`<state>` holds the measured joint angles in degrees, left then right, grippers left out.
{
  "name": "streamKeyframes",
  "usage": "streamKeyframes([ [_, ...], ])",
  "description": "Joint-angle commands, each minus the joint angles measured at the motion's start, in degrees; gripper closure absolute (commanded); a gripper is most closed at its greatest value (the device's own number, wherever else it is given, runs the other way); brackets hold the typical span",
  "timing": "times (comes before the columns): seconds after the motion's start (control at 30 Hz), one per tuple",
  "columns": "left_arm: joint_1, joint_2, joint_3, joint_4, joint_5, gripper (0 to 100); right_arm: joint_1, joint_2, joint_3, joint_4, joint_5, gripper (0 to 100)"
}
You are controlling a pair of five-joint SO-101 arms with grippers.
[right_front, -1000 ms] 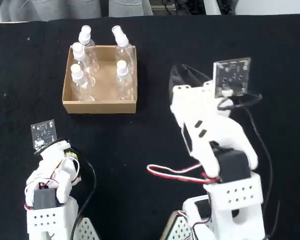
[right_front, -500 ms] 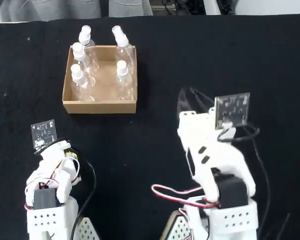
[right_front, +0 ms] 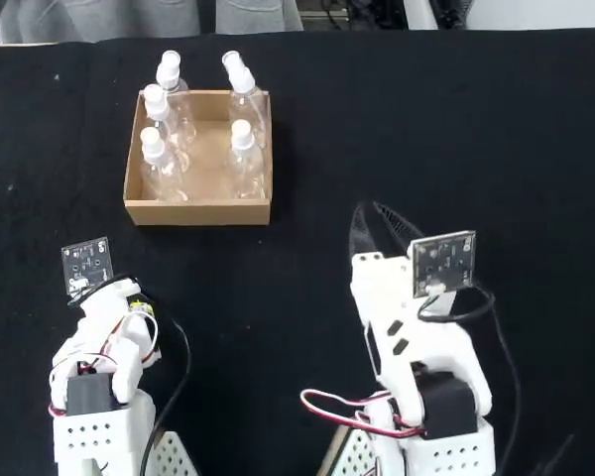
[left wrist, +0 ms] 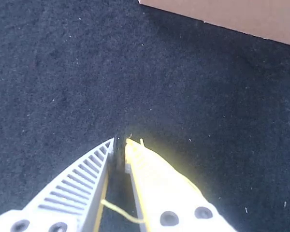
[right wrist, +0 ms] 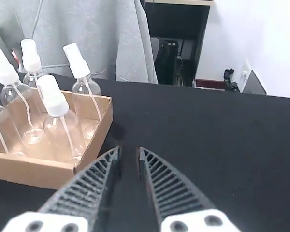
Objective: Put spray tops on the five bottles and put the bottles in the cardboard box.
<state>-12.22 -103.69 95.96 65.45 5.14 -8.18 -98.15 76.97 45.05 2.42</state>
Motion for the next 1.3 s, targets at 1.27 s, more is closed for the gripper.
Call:
streamKeyframes([
  [1.27,0.31,-0.70,1.45,0.35,-0.44,97,7.47,-10.42,19.47,10.73,0.18,98.2],
])
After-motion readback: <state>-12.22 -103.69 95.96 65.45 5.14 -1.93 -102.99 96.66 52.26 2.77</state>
